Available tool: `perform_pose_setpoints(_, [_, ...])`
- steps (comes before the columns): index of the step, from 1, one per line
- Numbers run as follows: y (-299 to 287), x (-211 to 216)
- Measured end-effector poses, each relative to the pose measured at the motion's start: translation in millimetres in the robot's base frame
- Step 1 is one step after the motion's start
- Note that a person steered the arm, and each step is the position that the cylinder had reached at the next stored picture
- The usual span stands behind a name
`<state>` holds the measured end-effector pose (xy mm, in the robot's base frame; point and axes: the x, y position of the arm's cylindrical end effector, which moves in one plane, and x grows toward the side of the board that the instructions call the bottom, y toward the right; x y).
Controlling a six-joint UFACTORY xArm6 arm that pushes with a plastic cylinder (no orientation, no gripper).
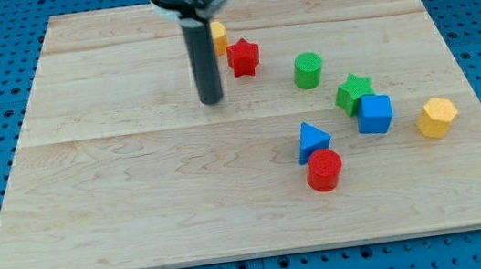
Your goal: Move the red circle into the yellow heart
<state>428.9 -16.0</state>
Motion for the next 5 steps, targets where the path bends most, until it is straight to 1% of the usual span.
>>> perform_pose_setpoints(1, [-20, 84])
perform_pose_setpoints(2, [13, 166])
perform_pose_setpoints(3, [120, 167])
perform_pose_setpoints(4, [165, 141])
perform_pose_setpoints(5, [112, 132])
